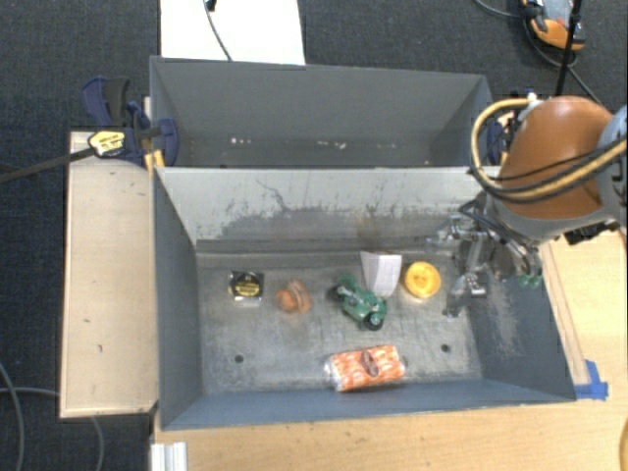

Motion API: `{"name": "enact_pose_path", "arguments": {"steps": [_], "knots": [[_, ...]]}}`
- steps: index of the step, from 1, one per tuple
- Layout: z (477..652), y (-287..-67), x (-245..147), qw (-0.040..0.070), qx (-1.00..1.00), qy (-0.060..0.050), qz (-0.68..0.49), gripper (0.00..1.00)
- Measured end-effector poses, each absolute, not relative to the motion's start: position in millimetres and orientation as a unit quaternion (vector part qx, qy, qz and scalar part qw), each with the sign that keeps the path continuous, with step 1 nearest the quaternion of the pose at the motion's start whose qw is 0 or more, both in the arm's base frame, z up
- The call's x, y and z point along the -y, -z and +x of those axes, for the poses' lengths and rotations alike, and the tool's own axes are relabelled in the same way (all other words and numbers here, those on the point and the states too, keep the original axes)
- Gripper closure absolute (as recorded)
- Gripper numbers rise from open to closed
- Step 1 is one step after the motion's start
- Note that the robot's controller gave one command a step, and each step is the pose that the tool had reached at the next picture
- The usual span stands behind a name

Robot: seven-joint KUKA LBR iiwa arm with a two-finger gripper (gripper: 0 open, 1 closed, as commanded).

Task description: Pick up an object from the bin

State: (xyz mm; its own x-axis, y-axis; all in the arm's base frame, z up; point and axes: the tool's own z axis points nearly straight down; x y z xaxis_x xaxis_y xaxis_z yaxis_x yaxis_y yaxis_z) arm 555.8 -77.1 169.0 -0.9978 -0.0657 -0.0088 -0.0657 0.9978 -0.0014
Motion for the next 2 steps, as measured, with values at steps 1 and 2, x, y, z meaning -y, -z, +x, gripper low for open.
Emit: {"name": "enact_pose_path", "arguments": {"steps": [1, 2], "knots": [[581.7, -154.6, 86.8, 0.001, -0.999, 0.000, 0.052, 0.00], [592.5, -120.4, 91.7, 0.002, -1.000, 0.000, 0.011, 0.00]]}}
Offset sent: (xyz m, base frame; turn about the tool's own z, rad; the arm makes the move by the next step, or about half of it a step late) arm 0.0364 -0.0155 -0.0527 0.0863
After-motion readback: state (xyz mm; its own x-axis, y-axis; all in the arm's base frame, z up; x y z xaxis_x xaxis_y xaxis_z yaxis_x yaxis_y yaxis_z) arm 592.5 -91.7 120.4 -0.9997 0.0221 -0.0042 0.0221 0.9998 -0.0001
